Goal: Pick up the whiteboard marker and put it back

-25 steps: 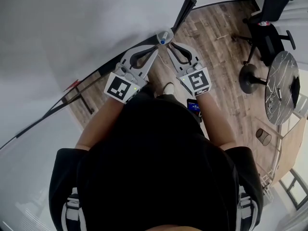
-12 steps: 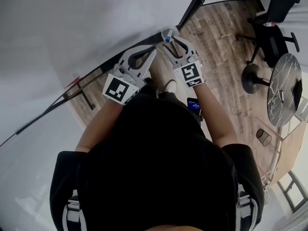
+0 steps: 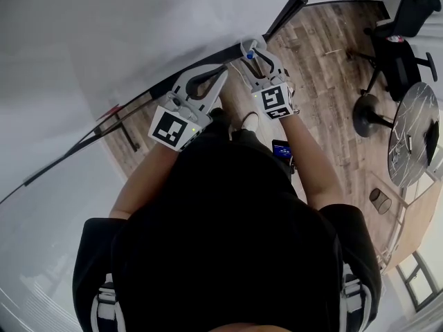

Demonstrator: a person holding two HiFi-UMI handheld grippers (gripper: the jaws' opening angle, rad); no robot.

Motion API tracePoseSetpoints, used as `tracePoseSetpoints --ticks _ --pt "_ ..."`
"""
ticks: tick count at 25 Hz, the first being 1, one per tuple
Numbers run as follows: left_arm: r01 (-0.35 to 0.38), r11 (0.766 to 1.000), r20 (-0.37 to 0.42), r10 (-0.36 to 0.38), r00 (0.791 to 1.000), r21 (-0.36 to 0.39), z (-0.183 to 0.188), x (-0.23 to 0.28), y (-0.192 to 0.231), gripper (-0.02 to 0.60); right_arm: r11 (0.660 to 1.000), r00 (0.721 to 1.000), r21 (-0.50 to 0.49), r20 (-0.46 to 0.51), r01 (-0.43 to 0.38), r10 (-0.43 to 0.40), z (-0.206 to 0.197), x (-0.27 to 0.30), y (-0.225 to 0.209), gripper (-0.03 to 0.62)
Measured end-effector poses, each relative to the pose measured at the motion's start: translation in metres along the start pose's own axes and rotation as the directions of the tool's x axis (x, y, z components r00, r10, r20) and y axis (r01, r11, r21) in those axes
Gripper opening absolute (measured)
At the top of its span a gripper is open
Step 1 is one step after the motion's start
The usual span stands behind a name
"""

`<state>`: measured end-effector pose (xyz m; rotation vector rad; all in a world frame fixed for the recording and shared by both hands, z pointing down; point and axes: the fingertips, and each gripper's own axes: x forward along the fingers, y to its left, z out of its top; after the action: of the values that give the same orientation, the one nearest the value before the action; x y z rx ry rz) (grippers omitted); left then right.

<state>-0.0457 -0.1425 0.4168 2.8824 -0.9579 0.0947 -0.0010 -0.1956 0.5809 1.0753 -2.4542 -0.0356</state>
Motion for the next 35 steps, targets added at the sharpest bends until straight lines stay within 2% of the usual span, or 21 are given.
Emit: tracePoseSetpoints --ticks 8,9,15,27,35 --pt "-0.008 1.0 -0.004 0.008 1.0 -0.003 -0.001 -0.006 0.007 0.003 0.999 0.999 -0.032 -0.039 0.032 -0.033 -0.011 0.013 -0.002 0.124" --pt "-0.01 1.0 -0.006 0.01 1.0 -0.003 -0.001 -0.006 0.008 0.003 0.999 0.999 -0.033 -0.039 0.037 -0.038 -0.011 0.014 -0.003 0.104" --pt "-0.004 1.0 -0.009 0.004 1.0 -0.002 0.0 -0.007 0.012 0.003 0.998 0.998 -0.033 -0.019 0.058 -0.059 -0.001 0.01 -0.01 0.075" --pt "0.019 1.0 -0.002 -0.019 1.0 0.019 0.006 -0.001 0.014 0.003 0.999 0.999 0.024 -0.014 0.044 -0.044 0.015 0.003 -0.02 0.071" --pt "0.034 0.997 0.009 -0.034 0.999 0.064 0.014 -0.001 0.012 0.003 0.997 0.999 0.071 -0.005 0.035 -0.034 0.037 -0.013 -0.027 0.071"
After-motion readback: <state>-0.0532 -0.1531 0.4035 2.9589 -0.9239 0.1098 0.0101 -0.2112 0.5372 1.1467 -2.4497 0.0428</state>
